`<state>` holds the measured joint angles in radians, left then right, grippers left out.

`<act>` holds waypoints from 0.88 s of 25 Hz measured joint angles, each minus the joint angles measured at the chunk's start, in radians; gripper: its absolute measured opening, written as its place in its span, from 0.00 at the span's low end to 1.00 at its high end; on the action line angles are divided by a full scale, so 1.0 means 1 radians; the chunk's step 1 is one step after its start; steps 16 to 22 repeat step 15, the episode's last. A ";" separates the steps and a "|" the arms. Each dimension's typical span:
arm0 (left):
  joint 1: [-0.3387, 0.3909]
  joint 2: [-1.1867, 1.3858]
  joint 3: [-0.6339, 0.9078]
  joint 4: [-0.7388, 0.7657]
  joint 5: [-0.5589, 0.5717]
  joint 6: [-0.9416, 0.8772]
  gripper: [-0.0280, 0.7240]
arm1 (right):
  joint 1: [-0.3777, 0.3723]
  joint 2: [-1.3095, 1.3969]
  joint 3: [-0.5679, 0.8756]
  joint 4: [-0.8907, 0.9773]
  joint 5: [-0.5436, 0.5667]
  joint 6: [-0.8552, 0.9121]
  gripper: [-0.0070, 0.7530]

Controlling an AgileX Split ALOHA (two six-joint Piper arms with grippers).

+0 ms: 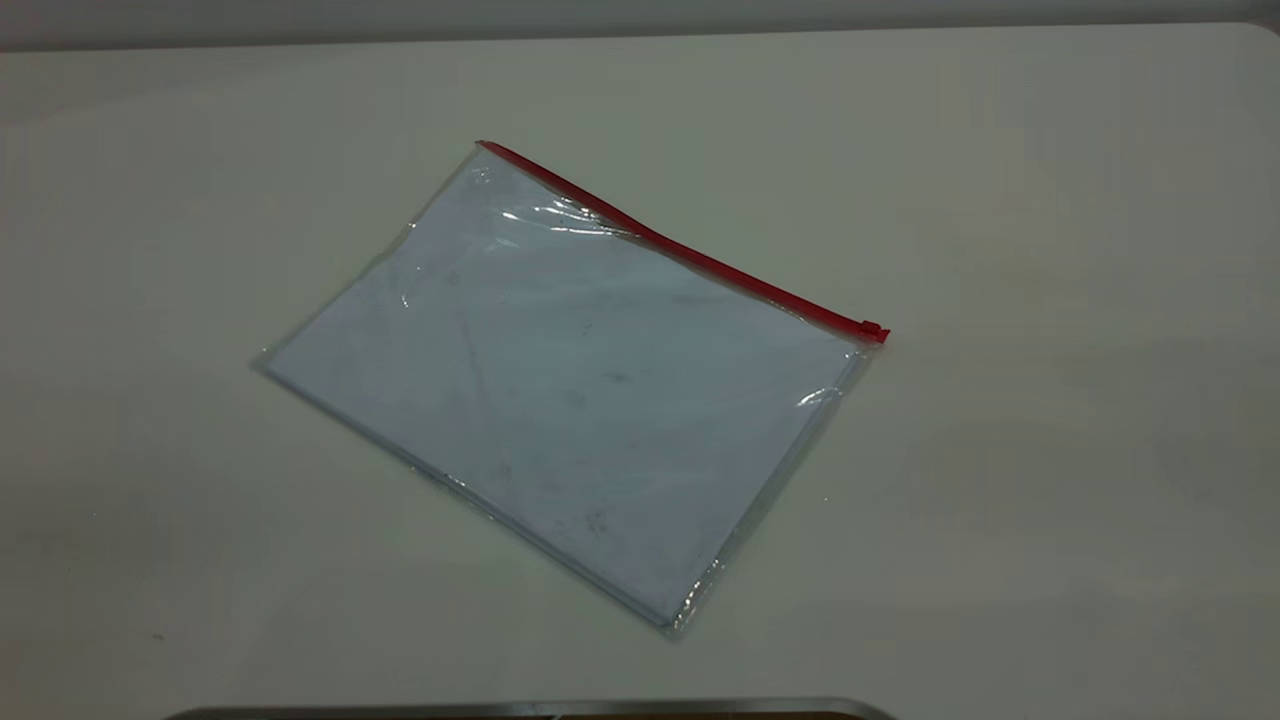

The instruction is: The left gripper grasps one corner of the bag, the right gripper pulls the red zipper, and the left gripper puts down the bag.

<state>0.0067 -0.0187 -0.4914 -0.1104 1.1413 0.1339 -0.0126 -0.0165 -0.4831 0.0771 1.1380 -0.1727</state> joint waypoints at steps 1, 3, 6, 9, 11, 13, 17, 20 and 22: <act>0.000 0.000 0.000 0.000 0.000 0.000 0.82 | 0.000 0.000 0.000 -0.003 -0.001 0.003 0.77; 0.000 0.000 0.000 0.000 0.000 0.000 0.82 | 0.000 0.000 0.000 -0.005 -0.001 0.005 0.77; 0.000 0.000 0.000 0.000 0.000 0.000 0.82 | 0.000 0.000 0.000 -0.007 -0.002 0.008 0.77; 0.000 0.000 0.000 0.000 0.000 0.000 0.82 | 0.000 0.000 0.000 -0.008 -0.003 0.008 0.77; 0.000 0.000 0.000 0.000 0.000 0.000 0.82 | 0.000 0.000 0.000 -0.009 -0.003 0.008 0.77; 0.000 0.000 0.000 0.000 0.000 0.000 0.82 | 0.000 0.000 0.000 -0.009 -0.003 0.009 0.77; 0.000 -0.001 0.000 0.000 0.000 0.000 0.82 | 0.000 0.000 0.000 -0.009 -0.003 0.009 0.77; 0.000 -0.001 0.000 0.000 0.000 0.000 0.82 | 0.000 0.000 0.000 -0.009 -0.003 0.009 0.77; 0.000 -0.001 0.000 0.000 0.000 0.000 0.82 | 0.000 0.000 0.000 -0.009 -0.003 0.009 0.77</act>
